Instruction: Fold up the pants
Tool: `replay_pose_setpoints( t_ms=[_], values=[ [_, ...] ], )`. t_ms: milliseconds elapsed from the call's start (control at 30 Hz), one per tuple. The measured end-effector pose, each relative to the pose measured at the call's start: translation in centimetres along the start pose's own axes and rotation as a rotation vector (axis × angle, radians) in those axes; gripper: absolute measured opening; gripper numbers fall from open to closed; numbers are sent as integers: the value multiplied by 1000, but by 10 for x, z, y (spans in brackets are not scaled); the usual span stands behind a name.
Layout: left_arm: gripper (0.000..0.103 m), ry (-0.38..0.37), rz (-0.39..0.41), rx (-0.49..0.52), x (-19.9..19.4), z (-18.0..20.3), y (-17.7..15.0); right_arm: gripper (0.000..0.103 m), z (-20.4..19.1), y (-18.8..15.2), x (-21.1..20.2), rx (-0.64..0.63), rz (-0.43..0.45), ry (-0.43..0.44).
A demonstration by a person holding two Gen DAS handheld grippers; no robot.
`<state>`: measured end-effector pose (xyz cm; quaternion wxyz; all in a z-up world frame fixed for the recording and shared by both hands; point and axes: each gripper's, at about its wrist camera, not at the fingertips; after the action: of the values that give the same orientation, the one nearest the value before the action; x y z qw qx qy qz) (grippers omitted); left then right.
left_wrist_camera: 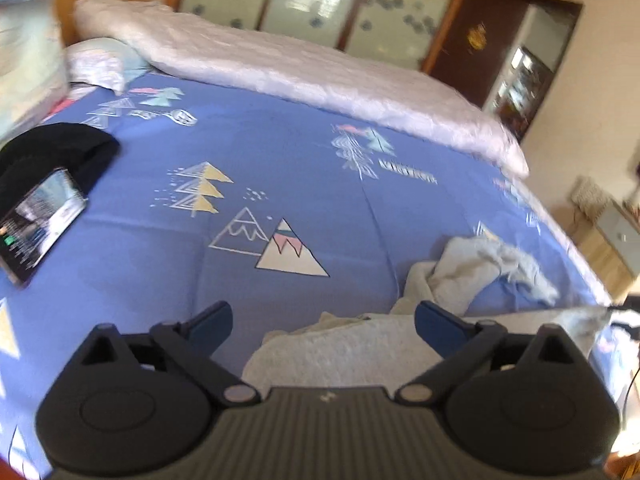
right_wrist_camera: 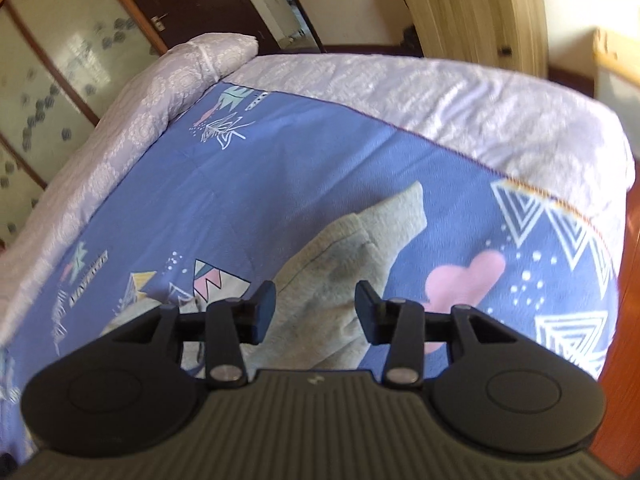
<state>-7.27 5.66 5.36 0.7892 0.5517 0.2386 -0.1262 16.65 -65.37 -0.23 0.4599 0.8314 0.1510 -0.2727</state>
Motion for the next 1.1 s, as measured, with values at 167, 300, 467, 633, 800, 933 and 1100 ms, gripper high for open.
replay_pose_setpoints(
  t_ms=[167,300,467,633,800,933,1100],
  values=[
    [66,-34,-75,190,30,21,-16,47,-4,2,5,25,-24,-35],
    [20,-28,-137,288,37,34,-39,48,-6,10,18,2,-62,-47],
    [13,-12,-62,221,14,35,-26,52,-16,8,37,-46,-92,-85],
    [11,44,6,240,11,48,1,18,-19,3,66,-18,-137,-95],
    [10,99,72,275,40,67,46,5,-26,5,76,-31,-112,-86],
    [9,172,178,315,75,97,122,5,-48,32,79,13,-56,-23],
    [8,193,395,256,58,124,227,4,-86,97,45,163,124,156]
  ],
)
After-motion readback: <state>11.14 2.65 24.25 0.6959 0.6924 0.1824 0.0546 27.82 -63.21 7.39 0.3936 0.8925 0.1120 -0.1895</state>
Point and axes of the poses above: each gripper's, at about its wrist camera, not at the fingertips, and x roughly the way its jaws point, z to its right, y to its top, and after that the axes turned 10 degrees about z, right-handed
